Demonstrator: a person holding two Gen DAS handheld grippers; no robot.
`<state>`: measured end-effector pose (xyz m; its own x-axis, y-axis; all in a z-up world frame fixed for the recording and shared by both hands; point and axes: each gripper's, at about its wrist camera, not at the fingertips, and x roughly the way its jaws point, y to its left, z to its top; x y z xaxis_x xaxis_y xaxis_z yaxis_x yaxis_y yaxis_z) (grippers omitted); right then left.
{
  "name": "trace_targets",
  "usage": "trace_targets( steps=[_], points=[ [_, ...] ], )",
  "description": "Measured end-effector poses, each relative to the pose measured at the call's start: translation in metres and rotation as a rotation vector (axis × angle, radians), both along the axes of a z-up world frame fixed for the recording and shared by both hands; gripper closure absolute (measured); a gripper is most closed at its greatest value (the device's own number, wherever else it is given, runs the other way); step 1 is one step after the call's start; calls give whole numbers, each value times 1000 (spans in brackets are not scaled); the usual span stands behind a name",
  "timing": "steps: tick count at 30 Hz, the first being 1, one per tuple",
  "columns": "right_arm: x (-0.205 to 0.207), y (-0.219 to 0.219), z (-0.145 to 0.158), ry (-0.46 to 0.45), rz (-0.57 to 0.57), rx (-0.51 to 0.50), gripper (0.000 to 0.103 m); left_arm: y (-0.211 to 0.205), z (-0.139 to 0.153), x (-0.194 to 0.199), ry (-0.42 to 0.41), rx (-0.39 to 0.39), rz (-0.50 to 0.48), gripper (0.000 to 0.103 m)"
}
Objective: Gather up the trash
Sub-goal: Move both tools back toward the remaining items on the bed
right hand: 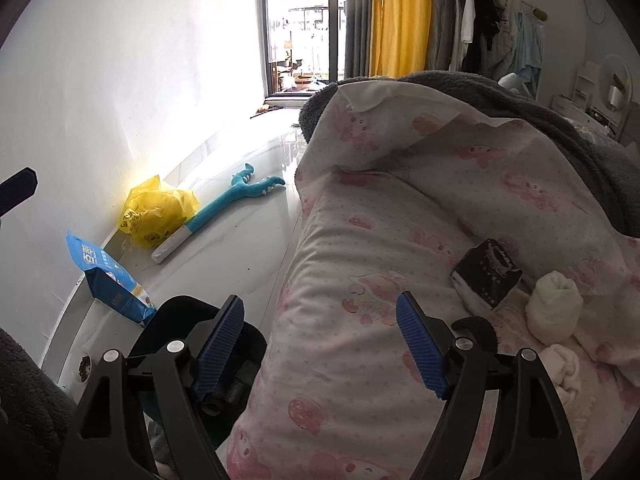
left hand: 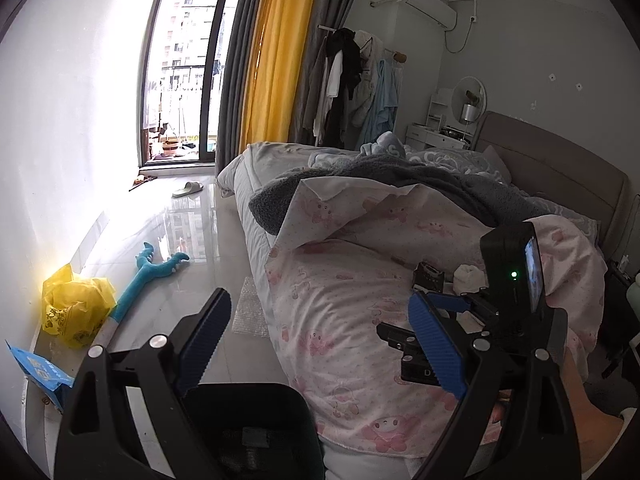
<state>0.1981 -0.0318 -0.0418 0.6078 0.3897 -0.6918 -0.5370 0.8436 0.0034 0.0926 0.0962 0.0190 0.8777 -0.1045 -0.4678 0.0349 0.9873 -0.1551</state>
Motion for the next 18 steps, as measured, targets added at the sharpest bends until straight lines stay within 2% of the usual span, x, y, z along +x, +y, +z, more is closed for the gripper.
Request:
trace_targets(
  steps=[5,18],
  points=[
    [4,-25,3,-13,-25,13,23,-9,-5,12,22,-20,-12,11],
    [21,-97,0,-11,-127,53,22,-54,-27,41,85,-8,-77,11]
  ],
)
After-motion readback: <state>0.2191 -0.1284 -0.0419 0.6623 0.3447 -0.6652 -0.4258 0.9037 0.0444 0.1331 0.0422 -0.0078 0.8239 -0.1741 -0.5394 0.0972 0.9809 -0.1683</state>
